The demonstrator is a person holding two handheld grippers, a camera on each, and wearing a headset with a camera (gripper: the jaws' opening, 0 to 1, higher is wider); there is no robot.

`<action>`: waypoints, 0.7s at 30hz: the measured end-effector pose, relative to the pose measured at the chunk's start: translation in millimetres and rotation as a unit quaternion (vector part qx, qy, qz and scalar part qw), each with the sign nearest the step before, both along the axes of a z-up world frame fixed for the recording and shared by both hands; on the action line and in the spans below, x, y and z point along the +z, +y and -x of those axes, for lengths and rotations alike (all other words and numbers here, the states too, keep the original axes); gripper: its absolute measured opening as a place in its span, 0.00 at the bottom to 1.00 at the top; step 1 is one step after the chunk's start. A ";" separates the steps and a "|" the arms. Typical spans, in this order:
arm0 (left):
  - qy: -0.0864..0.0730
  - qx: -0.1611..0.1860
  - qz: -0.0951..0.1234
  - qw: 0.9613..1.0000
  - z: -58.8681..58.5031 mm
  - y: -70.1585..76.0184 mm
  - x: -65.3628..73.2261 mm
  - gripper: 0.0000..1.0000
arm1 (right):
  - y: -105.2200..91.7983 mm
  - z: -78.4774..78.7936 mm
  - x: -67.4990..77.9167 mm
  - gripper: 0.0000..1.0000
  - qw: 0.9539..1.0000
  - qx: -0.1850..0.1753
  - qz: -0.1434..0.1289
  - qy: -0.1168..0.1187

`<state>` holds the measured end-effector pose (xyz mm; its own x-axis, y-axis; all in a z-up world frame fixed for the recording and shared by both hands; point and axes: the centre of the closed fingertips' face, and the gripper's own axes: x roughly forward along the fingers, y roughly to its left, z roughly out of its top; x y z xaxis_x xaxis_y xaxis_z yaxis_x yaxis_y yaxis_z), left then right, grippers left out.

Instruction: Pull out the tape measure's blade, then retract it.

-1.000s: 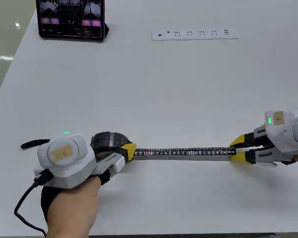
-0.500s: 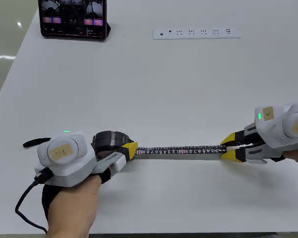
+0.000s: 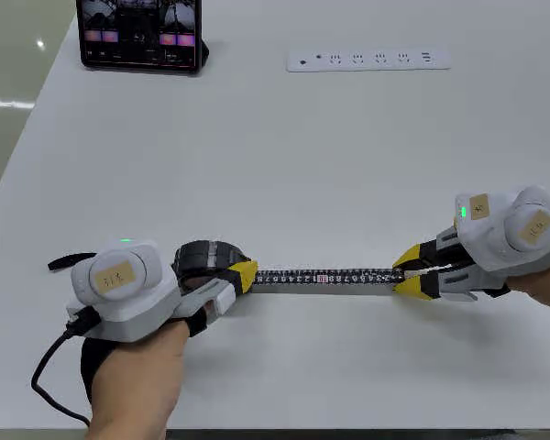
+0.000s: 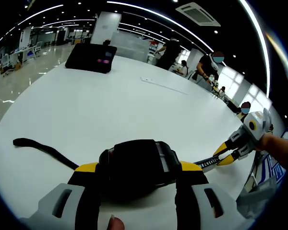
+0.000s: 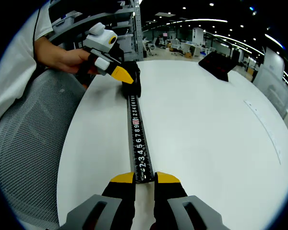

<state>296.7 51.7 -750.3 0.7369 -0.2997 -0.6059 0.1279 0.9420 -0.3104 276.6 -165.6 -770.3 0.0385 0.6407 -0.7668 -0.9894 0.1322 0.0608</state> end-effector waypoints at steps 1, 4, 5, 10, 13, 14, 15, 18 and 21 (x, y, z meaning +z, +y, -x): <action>0.000 0.000 0.000 1.000 0.0 0.0 0.1 0.58 | 0.6 0.0 -0.2 0.11 1.000 0.000 0.000 0.000; 0.000 0.001 0.001 1.000 0.0 0.0 0.4 0.58 | 2.8 -0.3 0.0 0.11 1.000 0.000 -0.002 0.001; 0.000 0.001 0.001 1.000 0.2 0.0 0.4 0.58 | 3.8 -0.2 0.2 0.11 1.000 0.000 -0.002 0.001; 0.000 0.001 0.003 1.000 0.0 0.2 0.6 0.58 | 7.0 0.1 0.4 0.11 1.000 0.001 -0.005 0.002; 0.000 0.000 0.003 1.000 -0.1 0.2 0.5 0.58 | 7.1 0.7 -0.8 0.11 1.000 0.001 -0.002 0.003; 0.000 0.000 0.003 1.000 -0.2 0.3 0.5 0.58 | 7.2 0.8 -0.8 0.11 1.000 0.000 -0.003 0.004; 0.000 0.000 0.003 1.000 -0.2 0.3 0.4 0.58 | 7.2 1.0 -0.8 0.11 1.000 -0.001 -0.004 0.005; 0.000 -0.001 0.002 1.000 0.0 0.2 0.4 0.58 | 7.2 1.9 -2.4 0.11 1.000 0.000 -0.001 0.006; 0.000 -0.001 0.003 1.000 0.1 0.3 0.6 0.58 | 10.3 1.9 -1.2 0.11 1.000 -0.003 -0.008 0.009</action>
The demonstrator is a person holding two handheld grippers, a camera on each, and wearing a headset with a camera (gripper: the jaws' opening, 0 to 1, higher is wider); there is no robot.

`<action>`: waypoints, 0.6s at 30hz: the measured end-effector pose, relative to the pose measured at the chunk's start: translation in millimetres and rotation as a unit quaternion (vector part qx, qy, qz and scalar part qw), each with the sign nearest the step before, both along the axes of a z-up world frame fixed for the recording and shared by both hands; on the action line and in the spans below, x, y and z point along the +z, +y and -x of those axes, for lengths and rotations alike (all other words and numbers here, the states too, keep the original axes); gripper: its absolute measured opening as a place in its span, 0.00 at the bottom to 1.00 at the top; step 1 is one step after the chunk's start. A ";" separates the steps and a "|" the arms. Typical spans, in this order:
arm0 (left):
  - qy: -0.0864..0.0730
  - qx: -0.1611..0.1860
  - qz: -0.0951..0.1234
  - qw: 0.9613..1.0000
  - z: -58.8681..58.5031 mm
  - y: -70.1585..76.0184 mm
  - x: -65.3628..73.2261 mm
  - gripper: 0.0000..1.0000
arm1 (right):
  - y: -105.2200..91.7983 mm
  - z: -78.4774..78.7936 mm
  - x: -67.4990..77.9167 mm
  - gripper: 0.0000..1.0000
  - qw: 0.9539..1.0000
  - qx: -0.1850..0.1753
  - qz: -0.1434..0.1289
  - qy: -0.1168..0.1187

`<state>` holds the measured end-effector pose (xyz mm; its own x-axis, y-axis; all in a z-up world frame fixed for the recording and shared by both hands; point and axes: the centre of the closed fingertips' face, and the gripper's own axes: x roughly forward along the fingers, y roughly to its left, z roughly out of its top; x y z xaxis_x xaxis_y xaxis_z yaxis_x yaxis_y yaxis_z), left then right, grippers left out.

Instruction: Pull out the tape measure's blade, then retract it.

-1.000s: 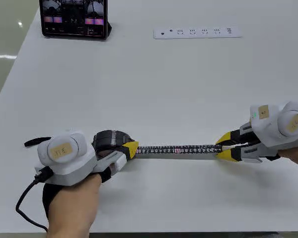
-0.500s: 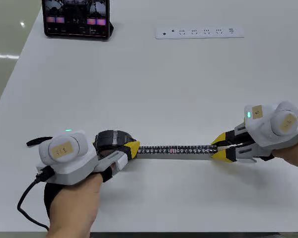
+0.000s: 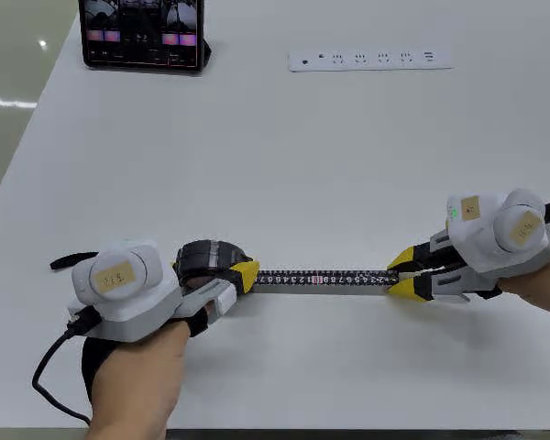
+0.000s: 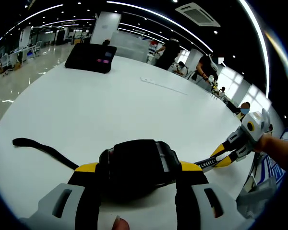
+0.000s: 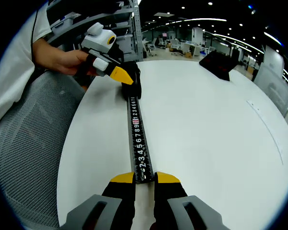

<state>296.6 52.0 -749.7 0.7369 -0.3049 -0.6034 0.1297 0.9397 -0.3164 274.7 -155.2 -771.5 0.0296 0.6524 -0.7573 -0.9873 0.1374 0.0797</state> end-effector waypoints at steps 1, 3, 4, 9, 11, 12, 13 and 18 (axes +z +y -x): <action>0.000 0.000 0.000 1.000 0.0 0.0 0.0 0.58 | 2.3 0.3 -0.3 0.11 1.000 0.003 0.001 -0.002; 0.000 -0.001 0.000 1.000 0.1 0.1 -0.1 0.58 | 6.2 0.5 -0.6 0.11 1.000 0.004 -0.001 -0.001; 0.000 -0.001 0.000 1.000 0.1 0.1 -0.2 0.58 | 9.5 0.8 -0.5 0.11 1.000 0.005 -0.004 0.000; 0.001 0.000 0.002 1.000 0.0 0.5 -0.8 0.58 | 20.9 -0.2 -0.7 0.11 1.000 0.010 -0.011 0.000; 0.001 0.000 0.002 1.000 -0.1 0.6 -1.1 0.58 | 25.4 -1.1 0.1 0.11 1.000 0.010 -0.015 0.001; 0.001 0.000 0.003 1.000 -0.2 0.7 -1.0 0.58 | 27.6 -1.2 0.4 0.11 1.000 0.011 -0.018 0.001; 0.001 0.000 0.003 1.000 -0.2 0.7 -1.0 0.58 | 28.9 -2.2 0.1 0.11 1.000 0.011 -0.019 0.002; 0.002 -0.001 0.004 1.000 -0.4 0.4 -1.3 0.58 | 37.0 -5.6 -2.4 0.11 1.000 0.013 -0.022 0.002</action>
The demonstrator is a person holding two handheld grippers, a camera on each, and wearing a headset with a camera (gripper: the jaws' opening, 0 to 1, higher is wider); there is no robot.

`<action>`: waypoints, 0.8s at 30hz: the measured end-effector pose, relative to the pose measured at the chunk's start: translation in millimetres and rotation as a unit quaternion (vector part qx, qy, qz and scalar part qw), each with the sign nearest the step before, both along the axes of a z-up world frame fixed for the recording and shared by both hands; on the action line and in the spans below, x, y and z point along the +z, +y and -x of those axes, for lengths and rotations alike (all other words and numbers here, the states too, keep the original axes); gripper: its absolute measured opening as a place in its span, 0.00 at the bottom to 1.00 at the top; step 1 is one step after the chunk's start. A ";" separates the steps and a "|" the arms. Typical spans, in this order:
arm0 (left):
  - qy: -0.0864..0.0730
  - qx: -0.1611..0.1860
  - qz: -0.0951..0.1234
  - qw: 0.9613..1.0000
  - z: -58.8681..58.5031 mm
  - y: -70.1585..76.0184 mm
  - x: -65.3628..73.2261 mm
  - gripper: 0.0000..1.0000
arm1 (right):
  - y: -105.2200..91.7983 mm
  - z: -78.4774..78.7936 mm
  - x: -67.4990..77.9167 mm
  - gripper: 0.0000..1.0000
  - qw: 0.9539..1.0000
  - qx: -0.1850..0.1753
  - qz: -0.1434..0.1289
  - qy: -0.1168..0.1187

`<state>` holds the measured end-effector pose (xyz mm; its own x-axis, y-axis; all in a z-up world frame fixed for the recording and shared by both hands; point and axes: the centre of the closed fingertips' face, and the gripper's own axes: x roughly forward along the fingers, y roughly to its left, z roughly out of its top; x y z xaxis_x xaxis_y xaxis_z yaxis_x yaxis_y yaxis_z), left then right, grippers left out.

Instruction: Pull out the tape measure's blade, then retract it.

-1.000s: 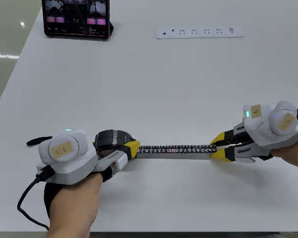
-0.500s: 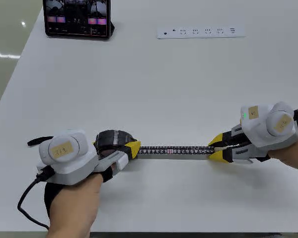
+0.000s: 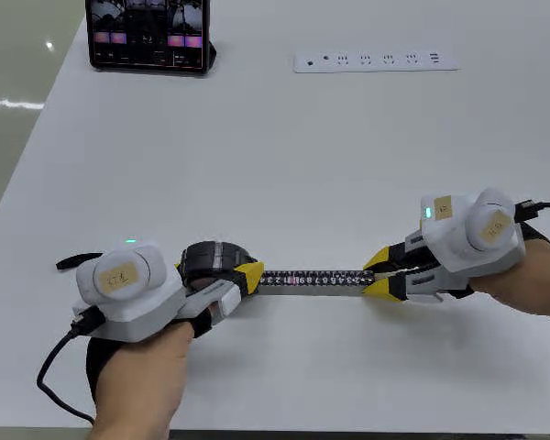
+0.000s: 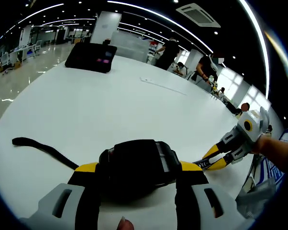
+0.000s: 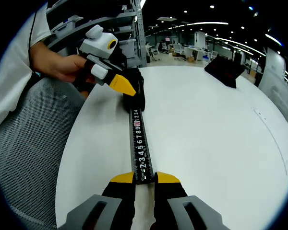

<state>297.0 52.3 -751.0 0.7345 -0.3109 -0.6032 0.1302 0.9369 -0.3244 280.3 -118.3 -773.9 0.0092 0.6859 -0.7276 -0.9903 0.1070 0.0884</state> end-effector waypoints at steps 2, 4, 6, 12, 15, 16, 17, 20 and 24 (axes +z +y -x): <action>0.000 0.001 0.001 1.000 -0.1 0.2 -0.1 0.58 | 1.8 -0.8 0.3 0.11 1.000 0.000 -0.003 0.001; 0.000 0.001 0.002 1.000 -0.2 0.3 -0.1 0.58 | 5.0 -0.5 1.1 0.11 1.000 0.002 -0.004 0.002; -0.001 0.000 0.002 1.000 -0.2 0.4 0.0 0.58 | 8.8 -0.3 0.8 0.11 1.000 0.003 -0.007 0.005; 0.000 0.000 0.004 1.000 -0.6 0.6 0.4 0.58 | 15.6 -0.9 -0.4 0.11 1.000 0.007 -0.007 0.005; 0.000 0.000 0.005 1.000 -0.7 1.0 0.5 0.58 | 20.7 -0.2 0.5 0.11 1.000 0.010 -0.010 0.005; 0.000 0.000 0.005 1.000 -0.7 1.0 0.6 0.58 | 22.8 -0.3 0.0 0.11 1.000 0.010 -0.010 0.005; -0.001 0.000 0.005 1.000 -0.7 0.9 0.6 0.58 | 24.3 0.0 -0.1 0.11 1.000 0.011 -0.011 0.005; 0.000 -0.001 0.004 1.000 -0.6 0.9 0.6 0.58 | 29.9 0.8 -0.3 0.11 1.000 0.015 -0.013 0.005; 0.000 -0.001 0.005 1.000 -0.7 1.0 0.8 0.58 | 39.4 1.0 0.4 0.11 1.000 0.017 -0.020 0.006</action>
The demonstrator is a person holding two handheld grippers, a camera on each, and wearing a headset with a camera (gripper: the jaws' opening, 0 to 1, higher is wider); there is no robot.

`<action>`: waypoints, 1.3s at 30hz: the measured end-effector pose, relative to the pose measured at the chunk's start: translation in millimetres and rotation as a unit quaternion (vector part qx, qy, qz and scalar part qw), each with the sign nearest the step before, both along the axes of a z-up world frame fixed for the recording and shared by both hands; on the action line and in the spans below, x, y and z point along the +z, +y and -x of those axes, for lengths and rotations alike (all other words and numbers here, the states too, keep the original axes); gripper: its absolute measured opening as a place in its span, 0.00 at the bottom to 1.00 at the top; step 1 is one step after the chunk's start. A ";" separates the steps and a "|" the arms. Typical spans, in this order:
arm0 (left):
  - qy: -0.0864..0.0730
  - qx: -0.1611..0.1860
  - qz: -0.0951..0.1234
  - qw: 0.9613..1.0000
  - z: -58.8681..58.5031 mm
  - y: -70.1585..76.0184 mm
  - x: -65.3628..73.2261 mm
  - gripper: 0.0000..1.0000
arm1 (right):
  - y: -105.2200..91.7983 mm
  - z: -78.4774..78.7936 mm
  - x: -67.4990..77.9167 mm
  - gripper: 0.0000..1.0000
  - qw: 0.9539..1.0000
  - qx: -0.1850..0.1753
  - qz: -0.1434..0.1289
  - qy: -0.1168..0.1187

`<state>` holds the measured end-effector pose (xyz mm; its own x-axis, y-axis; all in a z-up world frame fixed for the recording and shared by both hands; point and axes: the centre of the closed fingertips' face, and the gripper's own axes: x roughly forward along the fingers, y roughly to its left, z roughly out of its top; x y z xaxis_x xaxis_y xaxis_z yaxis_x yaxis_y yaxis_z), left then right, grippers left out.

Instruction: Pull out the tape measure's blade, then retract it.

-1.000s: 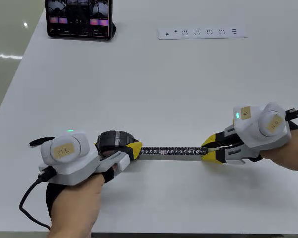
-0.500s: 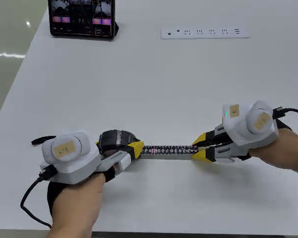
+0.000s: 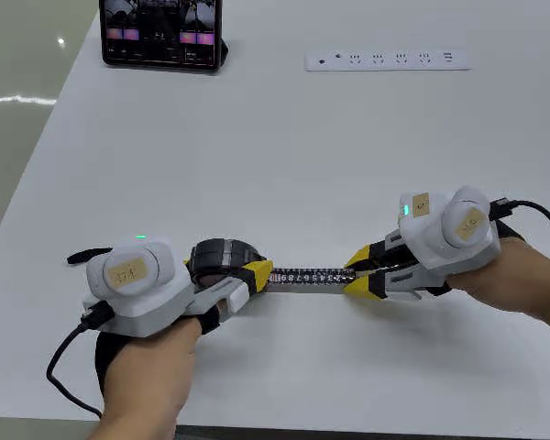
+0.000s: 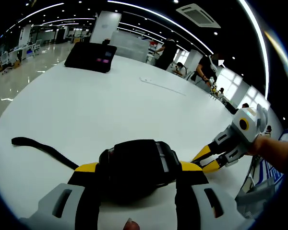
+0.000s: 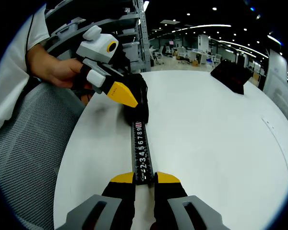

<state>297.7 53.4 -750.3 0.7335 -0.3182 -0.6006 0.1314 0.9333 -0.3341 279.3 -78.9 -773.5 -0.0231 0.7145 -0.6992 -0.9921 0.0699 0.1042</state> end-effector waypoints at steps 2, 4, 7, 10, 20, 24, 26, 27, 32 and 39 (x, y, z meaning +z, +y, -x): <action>0.000 0.000 0.000 1.000 0.0 0.0 0.1 0.58 | 4.6 -0.2 0.1 0.11 1.000 0.002 -0.002 0.000; 0.000 0.000 0.001 1.000 0.1 -0.1 0.2 0.58 | 8.6 -1.0 -0.3 0.11 1.000 0.004 -0.005 -0.001; 0.000 0.000 0.001 1.000 0.1 -0.1 0.5 0.58 | 14.5 -1.1 -0.6 0.11 1.000 0.006 -0.008 0.001; 0.000 0.000 0.002 1.000 0.4 -0.2 0.6 0.58 | 20.2 -0.9 -0.9 0.11 1.000 0.008 -0.012 0.001; -0.001 0.000 0.004 1.000 0.7 -0.2 0.4 0.58 | 38.2 -0.7 -1.1 0.11 1.000 0.007 -0.026 0.005; -0.001 0.000 0.005 1.000 0.6 0.0 0.4 0.58 | 46.3 0.2 -1.1 0.11 0.999 0.009 -0.031 0.006; -0.002 0.000 0.005 1.000 0.8 -0.2 0.3 0.58 | 46.8 -0.2 -2.3 0.11 1.000 0.011 -0.026 0.004; -0.002 0.002 0.007 1.000 0.6 0.0 0.4 0.58 | 46.6 -1.3 -1.5 0.11 1.000 0.008 -0.029 0.008; -0.002 0.000 0.008 1.000 0.4 0.5 0.6 0.58 | 46.3 -1.0 -0.1 0.11 0.999 0.002 -0.039 0.016; -0.001 -0.001 0.004 1.000 0.3 0.4 0.4 0.58 | 46.4 0.2 -0.5 0.11 0.999 -0.001 -0.035 0.015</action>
